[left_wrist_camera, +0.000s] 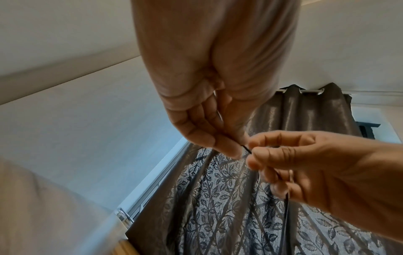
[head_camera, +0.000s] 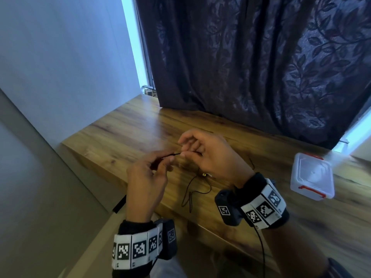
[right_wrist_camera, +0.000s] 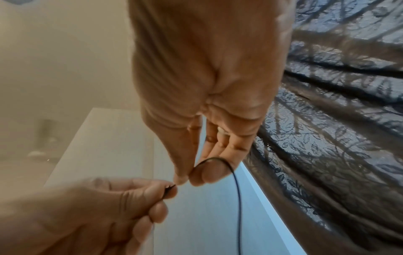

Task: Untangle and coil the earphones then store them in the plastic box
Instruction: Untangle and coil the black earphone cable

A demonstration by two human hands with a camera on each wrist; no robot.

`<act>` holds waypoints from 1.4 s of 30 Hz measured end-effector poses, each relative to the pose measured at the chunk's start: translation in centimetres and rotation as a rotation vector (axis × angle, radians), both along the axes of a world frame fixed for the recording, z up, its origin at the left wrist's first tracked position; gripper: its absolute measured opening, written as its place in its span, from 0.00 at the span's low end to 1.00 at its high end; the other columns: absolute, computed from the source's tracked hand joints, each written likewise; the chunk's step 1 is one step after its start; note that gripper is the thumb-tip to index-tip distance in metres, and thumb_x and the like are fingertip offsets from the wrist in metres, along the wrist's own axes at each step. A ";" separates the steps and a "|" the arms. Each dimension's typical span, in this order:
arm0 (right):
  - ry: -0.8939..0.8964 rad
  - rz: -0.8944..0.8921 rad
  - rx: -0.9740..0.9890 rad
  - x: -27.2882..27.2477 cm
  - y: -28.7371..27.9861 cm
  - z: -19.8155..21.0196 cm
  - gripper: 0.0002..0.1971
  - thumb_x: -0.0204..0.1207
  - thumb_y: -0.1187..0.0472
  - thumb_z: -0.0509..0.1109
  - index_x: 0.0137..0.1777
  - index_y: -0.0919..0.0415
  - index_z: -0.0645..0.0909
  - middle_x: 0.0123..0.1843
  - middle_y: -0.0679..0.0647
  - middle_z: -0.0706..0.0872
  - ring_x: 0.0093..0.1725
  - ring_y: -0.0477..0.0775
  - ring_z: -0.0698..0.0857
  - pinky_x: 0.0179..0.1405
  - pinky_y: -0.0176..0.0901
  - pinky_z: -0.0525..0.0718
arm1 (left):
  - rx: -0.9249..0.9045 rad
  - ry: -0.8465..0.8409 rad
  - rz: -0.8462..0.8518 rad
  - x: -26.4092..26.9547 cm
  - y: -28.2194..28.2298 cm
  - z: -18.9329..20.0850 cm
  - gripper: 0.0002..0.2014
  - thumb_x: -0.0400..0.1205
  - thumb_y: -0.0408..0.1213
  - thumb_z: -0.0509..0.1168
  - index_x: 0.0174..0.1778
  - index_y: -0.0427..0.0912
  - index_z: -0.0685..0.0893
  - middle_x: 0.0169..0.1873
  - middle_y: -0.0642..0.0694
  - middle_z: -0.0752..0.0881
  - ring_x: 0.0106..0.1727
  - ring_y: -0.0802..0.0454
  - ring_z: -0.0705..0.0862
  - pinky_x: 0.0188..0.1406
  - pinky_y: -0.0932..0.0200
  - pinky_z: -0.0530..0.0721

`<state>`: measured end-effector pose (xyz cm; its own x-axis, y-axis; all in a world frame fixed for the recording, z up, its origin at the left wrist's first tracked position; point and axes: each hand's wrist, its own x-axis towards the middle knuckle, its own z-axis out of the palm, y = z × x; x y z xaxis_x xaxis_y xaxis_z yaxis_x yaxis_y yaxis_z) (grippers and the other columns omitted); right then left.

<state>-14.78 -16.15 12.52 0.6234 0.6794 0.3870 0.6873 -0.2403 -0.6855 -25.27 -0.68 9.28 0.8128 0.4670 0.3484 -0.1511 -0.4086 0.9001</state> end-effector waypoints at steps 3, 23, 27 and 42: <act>0.023 -0.051 -0.084 0.8 -0.6 -0.2 0.07 0.77 0.64 0.78 0.54 0.55 0.89 0.47 0.46 0.88 0.42 0.46 0.87 0.42 0.31 0.85 | -0.032 -0.020 0.005 0.1 0.4 -0.4 0.07 0.82 0.33 0.70 0.51 0.49 0.89 0.35 0.54 0.91 0.40 0.59 0.90 0.33 0.52 0.88; -0.318 0.144 -0.027 1.2 0.0 0.7 0.08 0.79 0.62 0.77 0.56 0.58 0.92 0.48 0.49 0.94 0.49 0.50 0.90 0.49 0.54 0.88 | -0.249 0.054 -0.509 0.6 0.5 -0.5 0.15 0.87 0.41 0.59 0.50 0.32 0.83 0.27 0.45 0.78 0.31 0.50 0.79 0.37 0.60 0.80; -0.273 0.113 0.037 1.4 0.0 0.5 0.07 0.78 0.63 0.78 0.55 0.59 0.92 0.47 0.48 0.93 0.48 0.45 0.89 0.50 0.47 0.88 | -0.260 0.017 -0.534 0.5 0.3 -0.3 0.12 0.89 0.34 0.58 0.50 0.31 0.84 0.25 0.43 0.79 0.28 0.50 0.76 0.33 0.61 0.77; 0.348 0.153 -0.116 -3.3 0.7 -6.4 0.13 0.89 0.68 0.58 0.55 0.50 0.80 0.41 0.45 0.84 0.36 0.41 0.85 0.42 0.51 0.90 | -0.370 -0.050 -0.386 0.1 -0.1 0.0 0.16 0.84 0.17 0.58 0.60 0.36 0.84 0.48 0.41 0.92 0.50 0.51 0.91 0.50 0.62 0.88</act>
